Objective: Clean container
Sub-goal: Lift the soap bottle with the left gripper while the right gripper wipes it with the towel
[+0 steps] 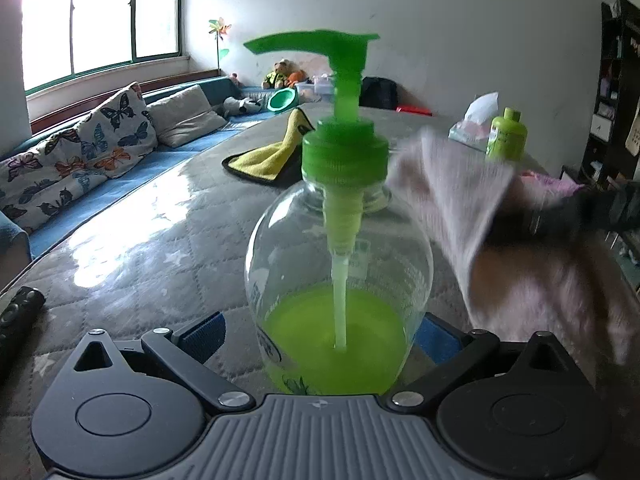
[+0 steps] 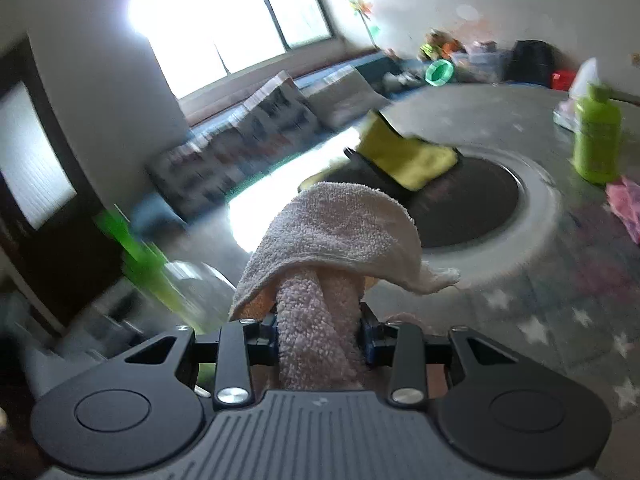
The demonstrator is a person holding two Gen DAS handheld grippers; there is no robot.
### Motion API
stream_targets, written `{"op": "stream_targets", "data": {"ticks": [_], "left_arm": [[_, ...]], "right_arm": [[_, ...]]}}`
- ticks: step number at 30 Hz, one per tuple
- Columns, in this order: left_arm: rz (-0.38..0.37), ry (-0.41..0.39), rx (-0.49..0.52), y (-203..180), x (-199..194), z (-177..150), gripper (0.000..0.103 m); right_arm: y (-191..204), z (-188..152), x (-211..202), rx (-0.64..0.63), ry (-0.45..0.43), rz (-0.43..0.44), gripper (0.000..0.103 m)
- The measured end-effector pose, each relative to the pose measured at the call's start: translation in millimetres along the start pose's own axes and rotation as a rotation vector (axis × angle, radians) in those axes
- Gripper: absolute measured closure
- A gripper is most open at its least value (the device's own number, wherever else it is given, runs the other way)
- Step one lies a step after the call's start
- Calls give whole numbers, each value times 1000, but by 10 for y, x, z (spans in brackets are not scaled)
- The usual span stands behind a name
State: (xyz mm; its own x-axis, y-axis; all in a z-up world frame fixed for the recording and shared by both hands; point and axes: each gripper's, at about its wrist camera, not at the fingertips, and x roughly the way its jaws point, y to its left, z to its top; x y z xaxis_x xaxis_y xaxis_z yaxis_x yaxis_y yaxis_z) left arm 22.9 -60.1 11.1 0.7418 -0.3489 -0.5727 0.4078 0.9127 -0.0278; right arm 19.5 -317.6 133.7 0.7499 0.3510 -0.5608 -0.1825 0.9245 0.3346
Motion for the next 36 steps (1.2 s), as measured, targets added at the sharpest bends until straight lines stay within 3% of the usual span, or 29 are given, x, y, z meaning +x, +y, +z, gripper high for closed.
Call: {"op": "stream_targets", "data": {"ticks": [3,6,11,15,23,31,36], "left_arm": [[-28,-8,3,-6,3,0,10],[-40,-8,11,9,-8,14,15],[-29,-9,35,-11,-17,4,16],[-27,-6,44,-19,-28,-7,16],[-20,1,60,-39,-49,-27,16],[-11,1,114,-193,-39,-71,14],[-30,3,139,-244,-126,-132,15]], "right_arm": [[97,208,-117,9,-46,90,67],[153,357,-50,41,-38,175,67],[13,258,366,155,51,219,67],[-193,139,541,252,60,243,67],[-262,-81,871,158,151,99,67],[-48,-193,693,15,148,42,67],[-20,-276,550,-4,154,40,67]]}}
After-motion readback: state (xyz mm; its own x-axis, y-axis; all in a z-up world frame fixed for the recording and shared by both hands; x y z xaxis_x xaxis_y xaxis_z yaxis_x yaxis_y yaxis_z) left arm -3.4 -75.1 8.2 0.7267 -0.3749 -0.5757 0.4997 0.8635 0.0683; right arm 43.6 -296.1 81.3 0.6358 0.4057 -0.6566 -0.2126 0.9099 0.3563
